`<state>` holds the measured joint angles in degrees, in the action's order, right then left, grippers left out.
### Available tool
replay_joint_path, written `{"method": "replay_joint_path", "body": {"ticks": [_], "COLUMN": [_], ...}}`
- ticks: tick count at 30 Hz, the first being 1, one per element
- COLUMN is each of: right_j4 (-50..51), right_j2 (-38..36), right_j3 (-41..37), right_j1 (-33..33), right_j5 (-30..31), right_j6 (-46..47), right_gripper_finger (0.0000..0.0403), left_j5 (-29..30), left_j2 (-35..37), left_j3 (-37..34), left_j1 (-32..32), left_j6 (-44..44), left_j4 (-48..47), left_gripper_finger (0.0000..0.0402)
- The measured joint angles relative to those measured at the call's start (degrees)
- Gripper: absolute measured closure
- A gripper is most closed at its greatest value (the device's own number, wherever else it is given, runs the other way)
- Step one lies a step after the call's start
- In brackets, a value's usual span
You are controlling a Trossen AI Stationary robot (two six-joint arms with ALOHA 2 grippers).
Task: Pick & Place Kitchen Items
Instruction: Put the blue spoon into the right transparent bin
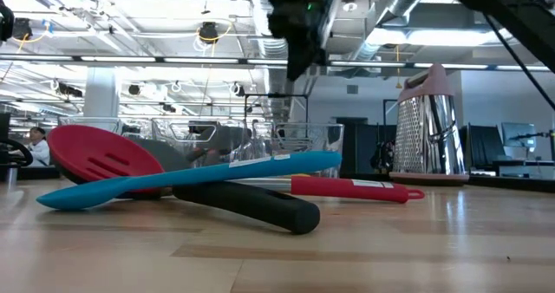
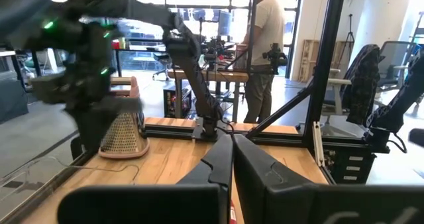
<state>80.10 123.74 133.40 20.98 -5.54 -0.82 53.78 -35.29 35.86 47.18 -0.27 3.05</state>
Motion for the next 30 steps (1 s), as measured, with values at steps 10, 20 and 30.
{"method": "replay_joint_path", "body": {"ticks": [10,20,30], "right_j4": [0.1,-2.9,-7.4], "right_j2": [-6.5,-8.4,-8.3], "right_j3": [0.0,0.0,0.0], "right_j1": [-10.4,-22.3,-31.5], "right_j5": [0.4,6.0,12.7], "right_j6": [-2.7,0.9,6.5], "right_gripper_finger": [0.04,0.0401,0.0402], "left_j5": [0.0,0.0,0.0], "left_j2": [0.0,0.0,0.0], "left_j3": [0.0,0.0,0.0], "left_j1": [0.0,0.0,0.0], "left_j6": [0.0,0.0,0.0], "left_j4": [0.0,0.0,-0.3], "left_gripper_finger": [0.0401,0.0401,0.0401]}}
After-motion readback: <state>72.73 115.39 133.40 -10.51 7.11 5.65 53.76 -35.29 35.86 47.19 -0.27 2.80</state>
